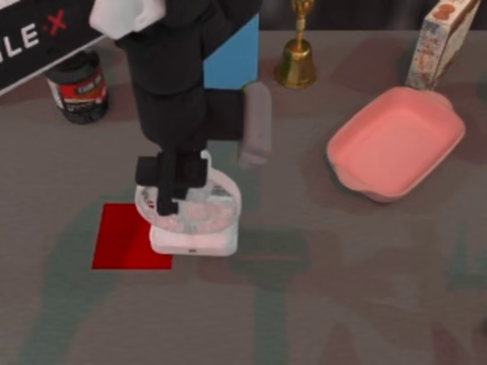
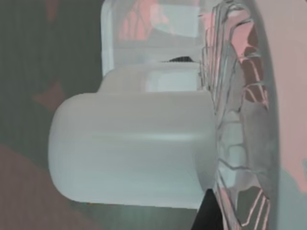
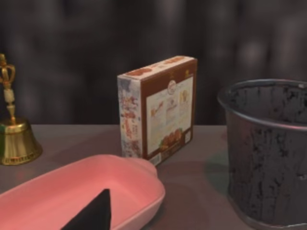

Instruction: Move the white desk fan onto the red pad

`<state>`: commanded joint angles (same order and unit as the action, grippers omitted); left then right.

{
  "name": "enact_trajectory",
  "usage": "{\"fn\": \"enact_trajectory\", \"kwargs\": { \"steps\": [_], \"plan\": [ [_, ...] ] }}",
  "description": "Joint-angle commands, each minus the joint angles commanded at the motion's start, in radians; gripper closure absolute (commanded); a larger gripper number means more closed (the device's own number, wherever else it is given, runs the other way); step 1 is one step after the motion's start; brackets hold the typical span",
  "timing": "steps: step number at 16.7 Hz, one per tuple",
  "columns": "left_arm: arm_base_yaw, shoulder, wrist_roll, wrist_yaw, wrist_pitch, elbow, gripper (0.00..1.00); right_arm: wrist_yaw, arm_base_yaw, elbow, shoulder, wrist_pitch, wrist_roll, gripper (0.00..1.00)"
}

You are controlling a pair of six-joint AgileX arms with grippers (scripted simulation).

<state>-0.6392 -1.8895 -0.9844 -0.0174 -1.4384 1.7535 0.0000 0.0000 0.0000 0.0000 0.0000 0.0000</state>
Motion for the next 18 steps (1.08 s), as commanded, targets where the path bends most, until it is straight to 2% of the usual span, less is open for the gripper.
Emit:
{"fn": "enact_trajectory", "kwargs": {
  "steps": [8, 14, 18],
  "plan": [
    [0.242, 0.106, -0.184, 0.000, 0.062, -0.152, 1.00, 0.000, 0.000, 0.000, 0.000, 0.000, 0.000, 0.00],
    [0.253, 0.109, -0.198, 0.000, 0.069, -0.163, 1.00, 0.000, 0.000, 0.000, 0.000, 0.000, 0.000, 0.00],
    [0.258, 0.102, -0.200, 0.000, 0.147, -0.235, 1.00, 0.000, 0.000, 0.000, 0.000, 0.000, 0.000, 0.00]
  ]
}}
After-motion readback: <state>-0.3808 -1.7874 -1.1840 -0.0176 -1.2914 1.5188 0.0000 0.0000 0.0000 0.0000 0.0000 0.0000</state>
